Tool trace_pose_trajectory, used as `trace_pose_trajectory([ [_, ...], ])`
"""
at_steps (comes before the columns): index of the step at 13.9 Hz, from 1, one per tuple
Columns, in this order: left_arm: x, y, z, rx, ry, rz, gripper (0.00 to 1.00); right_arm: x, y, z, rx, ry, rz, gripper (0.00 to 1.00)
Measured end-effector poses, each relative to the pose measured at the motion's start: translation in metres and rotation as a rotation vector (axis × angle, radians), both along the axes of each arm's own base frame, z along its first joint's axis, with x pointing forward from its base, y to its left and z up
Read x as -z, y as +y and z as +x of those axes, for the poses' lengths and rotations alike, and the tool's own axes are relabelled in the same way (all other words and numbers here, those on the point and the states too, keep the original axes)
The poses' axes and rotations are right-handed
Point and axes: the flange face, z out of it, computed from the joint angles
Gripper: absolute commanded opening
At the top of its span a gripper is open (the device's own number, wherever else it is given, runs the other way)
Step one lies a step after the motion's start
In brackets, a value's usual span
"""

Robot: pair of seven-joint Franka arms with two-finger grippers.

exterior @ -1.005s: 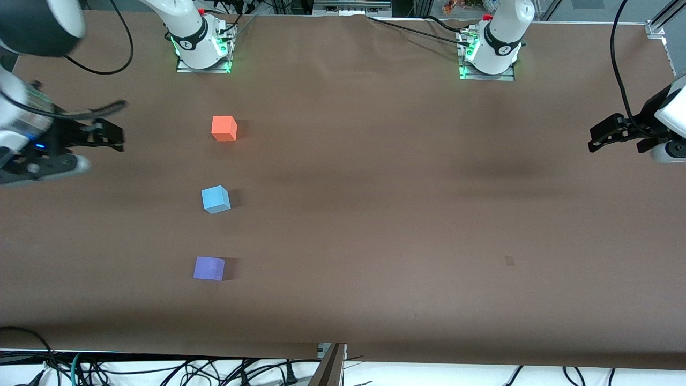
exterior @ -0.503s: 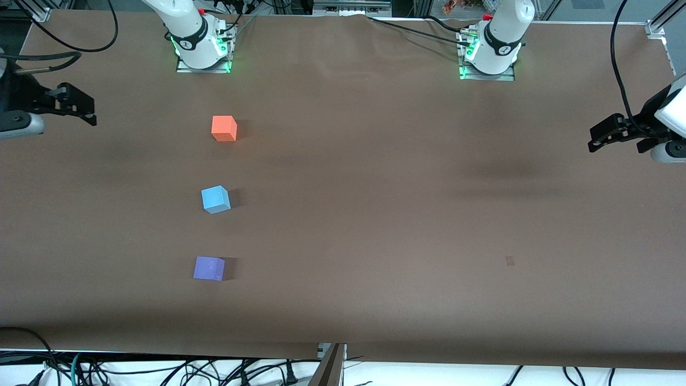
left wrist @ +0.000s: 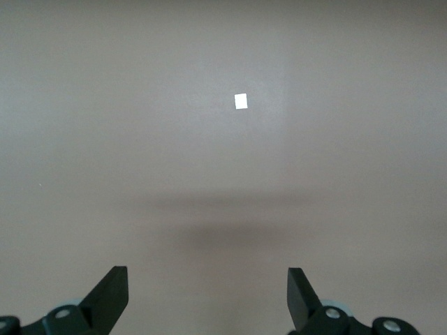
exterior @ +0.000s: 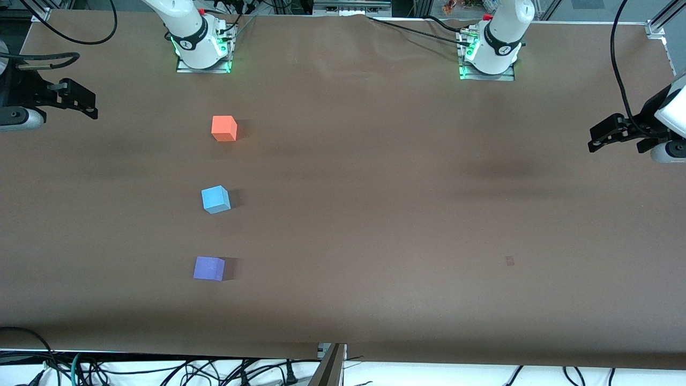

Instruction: Place blue block between orange and purple blocks

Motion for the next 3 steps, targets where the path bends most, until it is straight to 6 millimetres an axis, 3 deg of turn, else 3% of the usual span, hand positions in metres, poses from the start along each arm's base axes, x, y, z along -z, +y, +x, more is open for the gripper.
trace_pose_trajectory([
  [3,0.0,-0.0002,0.0,0.0,0.0,0.0,1.0,0.0032,0.0024,0.0029,-0.004,-0.001,0.0,1.0],
])
